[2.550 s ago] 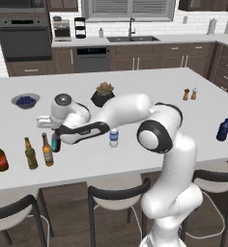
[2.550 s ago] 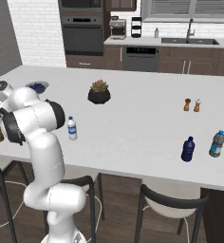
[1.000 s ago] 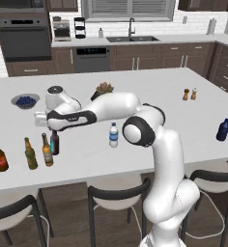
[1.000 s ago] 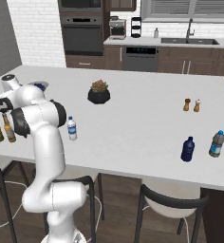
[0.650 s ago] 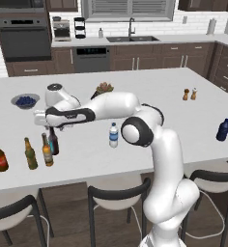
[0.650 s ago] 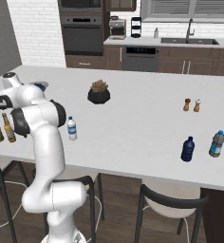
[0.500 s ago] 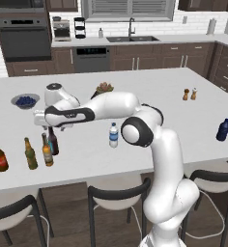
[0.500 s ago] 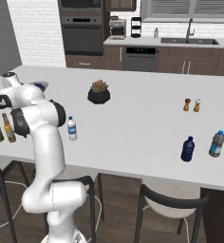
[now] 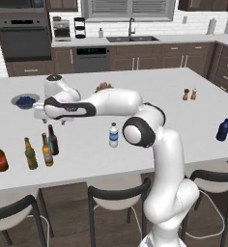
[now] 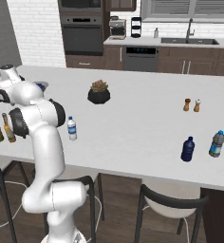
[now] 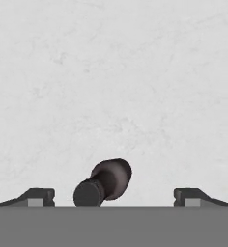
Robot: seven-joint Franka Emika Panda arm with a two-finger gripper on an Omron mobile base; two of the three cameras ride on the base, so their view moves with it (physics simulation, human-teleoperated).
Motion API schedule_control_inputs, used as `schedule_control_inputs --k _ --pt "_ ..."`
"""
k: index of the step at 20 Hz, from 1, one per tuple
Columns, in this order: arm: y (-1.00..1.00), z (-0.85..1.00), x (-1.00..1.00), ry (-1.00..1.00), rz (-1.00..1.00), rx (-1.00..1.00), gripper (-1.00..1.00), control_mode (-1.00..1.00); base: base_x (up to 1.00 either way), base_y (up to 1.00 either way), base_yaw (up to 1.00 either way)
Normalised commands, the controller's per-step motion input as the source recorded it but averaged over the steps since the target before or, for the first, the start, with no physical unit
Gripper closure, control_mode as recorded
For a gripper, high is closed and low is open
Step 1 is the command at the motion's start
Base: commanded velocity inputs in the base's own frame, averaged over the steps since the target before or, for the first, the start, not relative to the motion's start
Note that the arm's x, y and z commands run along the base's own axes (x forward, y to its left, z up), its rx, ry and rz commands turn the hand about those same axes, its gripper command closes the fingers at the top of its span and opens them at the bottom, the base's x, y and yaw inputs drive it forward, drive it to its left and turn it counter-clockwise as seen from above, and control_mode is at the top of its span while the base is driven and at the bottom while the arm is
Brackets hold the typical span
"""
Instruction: Move the plastic bottles in the middle to the plastics group, and the glass bottles in the middle to the glass group.
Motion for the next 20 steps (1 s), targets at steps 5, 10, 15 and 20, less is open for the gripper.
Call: schedule_control_inputs --k 5,10,15,20 --pt "-0.5 0.28 0.04 0.02 0.0 -0.02 -1.0 -1.0 0.0 0.0 0.0" --pt "-0.91 0.01 -0.04 0.1 0.0 -0.02 -1.0 -1.0 0.0 0.0 0.0" --pt "-0.99 0.0 -0.5 0.0 0.0 0.0 -1.0 -1.0 0.0 0.0 0.0" --pt "-0.99 0.0 -0.57 0.02 0.0 0.0 -1.0 -1.0 0.0 0.0 0.0"
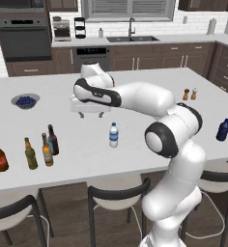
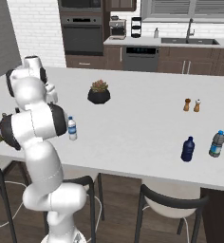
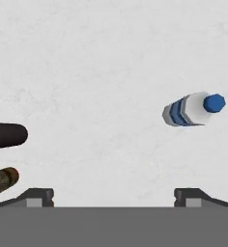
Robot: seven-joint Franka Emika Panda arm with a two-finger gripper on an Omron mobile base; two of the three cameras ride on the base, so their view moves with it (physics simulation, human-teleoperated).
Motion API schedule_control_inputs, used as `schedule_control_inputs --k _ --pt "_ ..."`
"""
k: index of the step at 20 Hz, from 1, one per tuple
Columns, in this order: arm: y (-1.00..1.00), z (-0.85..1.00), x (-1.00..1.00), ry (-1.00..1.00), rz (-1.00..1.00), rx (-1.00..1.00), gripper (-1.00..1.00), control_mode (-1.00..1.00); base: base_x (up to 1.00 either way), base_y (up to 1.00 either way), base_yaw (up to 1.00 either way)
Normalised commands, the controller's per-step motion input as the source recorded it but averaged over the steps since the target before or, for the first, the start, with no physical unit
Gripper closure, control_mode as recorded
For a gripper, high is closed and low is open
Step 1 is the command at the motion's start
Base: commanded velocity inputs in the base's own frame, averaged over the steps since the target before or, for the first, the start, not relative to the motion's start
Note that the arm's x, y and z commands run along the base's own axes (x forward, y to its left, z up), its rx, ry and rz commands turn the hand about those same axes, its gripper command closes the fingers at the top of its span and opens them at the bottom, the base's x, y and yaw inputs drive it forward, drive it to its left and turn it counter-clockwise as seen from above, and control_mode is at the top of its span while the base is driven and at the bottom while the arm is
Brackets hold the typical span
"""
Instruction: Move the plastic bottles in the middle to the plastics group, and the glass bottles in the middle to the glass group.
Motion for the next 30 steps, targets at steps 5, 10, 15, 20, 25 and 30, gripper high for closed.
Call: schedule_control_inputs --k 5,10,15,20,25,30 --pt "-0.82 -0.05 -0.13 0.03 0.0 -0.01 -1.0 -1.0 0.0 0.0 0.0" --pt "-0.61 -0.18 0.07 -0.02 0.02 -0.02 -1.0 -1.0 0.0 0.0 0.0" --pt "-0.14 -0.28 0.53 0.11 0.0 0.0 -1.0 -1.0 0.0 0.0 0.0" --pt "0.0 -0.3 0.35 0.24 0.0 0.0 -1.0 -1.0 0.0 0.0 0.0" --pt "0.0 -0.25 0.07 0.01 0.0 -0.02 -1.0 -1.0 0.0 0.0 0.0" --pt "0.0 -0.19 0.0 -0.05 0.0 -0.09 -1.0 -1.0 0.0 0.0 0.0"
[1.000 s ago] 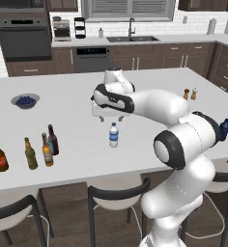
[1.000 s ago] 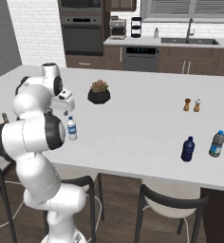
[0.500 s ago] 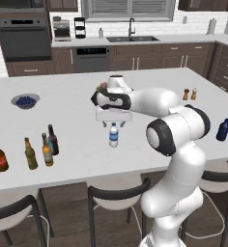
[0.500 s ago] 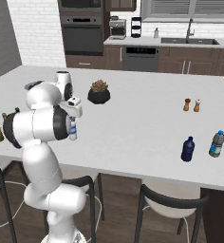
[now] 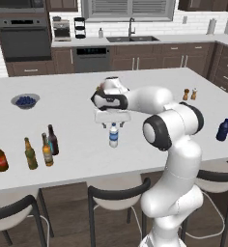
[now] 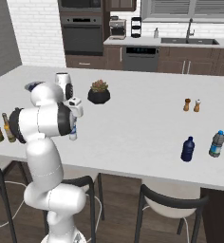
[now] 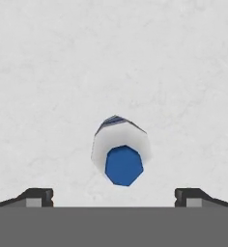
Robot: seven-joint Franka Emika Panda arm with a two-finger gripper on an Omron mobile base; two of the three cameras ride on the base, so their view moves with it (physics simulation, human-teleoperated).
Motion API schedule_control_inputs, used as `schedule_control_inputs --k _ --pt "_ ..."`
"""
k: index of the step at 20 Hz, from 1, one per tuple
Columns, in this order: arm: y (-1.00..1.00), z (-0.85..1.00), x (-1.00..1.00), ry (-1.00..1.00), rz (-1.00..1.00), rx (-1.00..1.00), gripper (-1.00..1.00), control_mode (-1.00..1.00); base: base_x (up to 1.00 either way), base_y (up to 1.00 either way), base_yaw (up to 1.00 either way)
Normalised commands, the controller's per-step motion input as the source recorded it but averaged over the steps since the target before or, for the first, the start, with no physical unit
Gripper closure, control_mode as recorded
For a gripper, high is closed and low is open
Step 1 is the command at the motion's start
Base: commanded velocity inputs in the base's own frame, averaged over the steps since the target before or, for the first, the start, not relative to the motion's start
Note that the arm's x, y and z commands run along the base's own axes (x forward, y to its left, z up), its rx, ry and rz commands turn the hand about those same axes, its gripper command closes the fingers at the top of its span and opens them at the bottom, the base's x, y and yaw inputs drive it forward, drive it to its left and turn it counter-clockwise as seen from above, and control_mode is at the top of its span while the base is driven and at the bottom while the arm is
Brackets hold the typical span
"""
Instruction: Move the plastic bottles in the middle to the plastics group, and the glass bottles in the middle to the glass group.
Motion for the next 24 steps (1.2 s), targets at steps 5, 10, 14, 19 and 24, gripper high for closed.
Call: schedule_control_inputs --k 5,10,14,19,24 --pt "-0.03 -0.29 0.01 -0.18 0.0 -0.14 -1.0 -1.0 0.0 0.0 0.0" --pt "-0.08 -0.24 0.06 -0.22 0.0 -0.09 -1.0 -1.0 0.0 0.0 0.0" --pt "-0.05 -0.14 0.07 -0.11 0.0 0.0 -1.0 -1.0 0.0 0.0 0.0" --pt "-0.06 -0.09 0.0 -0.04 0.0 0.0 -1.0 -1.0 0.0 0.0 0.0" --pt "-0.11 -0.14 0.0 -0.05 0.0 0.0 1.0 -1.0 0.0 0.0 0.0"
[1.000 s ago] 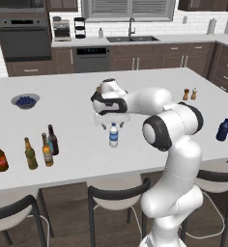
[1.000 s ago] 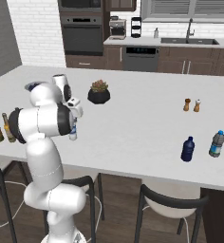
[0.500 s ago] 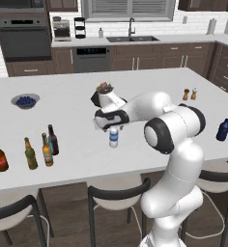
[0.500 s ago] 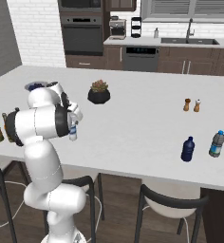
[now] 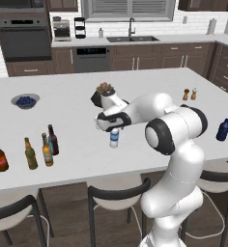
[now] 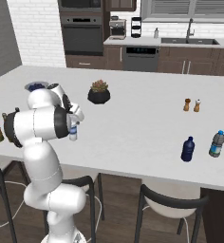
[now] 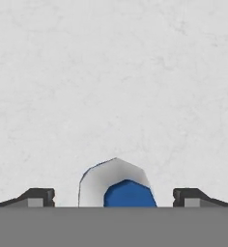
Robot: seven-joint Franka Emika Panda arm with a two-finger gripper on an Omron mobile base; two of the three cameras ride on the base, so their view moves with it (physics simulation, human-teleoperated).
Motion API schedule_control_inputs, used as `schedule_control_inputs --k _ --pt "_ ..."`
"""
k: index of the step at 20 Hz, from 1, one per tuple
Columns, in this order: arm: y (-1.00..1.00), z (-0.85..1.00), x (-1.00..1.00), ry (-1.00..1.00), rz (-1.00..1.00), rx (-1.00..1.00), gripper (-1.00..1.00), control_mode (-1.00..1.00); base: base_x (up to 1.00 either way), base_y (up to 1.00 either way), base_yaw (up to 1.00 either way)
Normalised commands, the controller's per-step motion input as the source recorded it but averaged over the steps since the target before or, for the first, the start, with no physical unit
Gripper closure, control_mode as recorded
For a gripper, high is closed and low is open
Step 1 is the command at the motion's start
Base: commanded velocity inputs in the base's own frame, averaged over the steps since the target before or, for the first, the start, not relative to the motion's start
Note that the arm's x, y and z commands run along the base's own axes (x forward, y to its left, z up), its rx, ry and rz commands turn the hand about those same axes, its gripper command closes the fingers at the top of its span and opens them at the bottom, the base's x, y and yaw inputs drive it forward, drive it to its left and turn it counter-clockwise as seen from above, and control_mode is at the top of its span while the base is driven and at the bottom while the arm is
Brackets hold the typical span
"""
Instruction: Move the plastic bottles in the middle to the plastics group, and the glass bottles in the middle to the glass group.
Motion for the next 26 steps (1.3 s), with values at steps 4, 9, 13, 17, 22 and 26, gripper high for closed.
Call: schedule_control_inputs --k 4,9,13,17,22,26 --pt "-0.16 -0.17 0.0 -0.11 0.0 0.0 1.0 -1.0 0.0 0.0 0.0" --pt "-0.29 -0.06 -0.05 -0.09 0.0 0.0 1.0 -1.0 0.0 0.0 0.0" --pt "-0.51 0.27 -0.25 0.04 0.01 0.01 1.0 -1.0 0.0 0.0 0.0" --pt "-0.6 0.45 -0.34 0.0 0.01 0.0 1.0 -1.0 0.0 0.0 0.0" --pt "-0.63 0.45 -0.38 0.0 0.01 0.0 1.0 -1.0 0.0 0.0 0.0" --pt "-0.66 0.4 -0.34 0.0 0.0 0.0 1.0 -1.0 0.0 0.0 0.0"
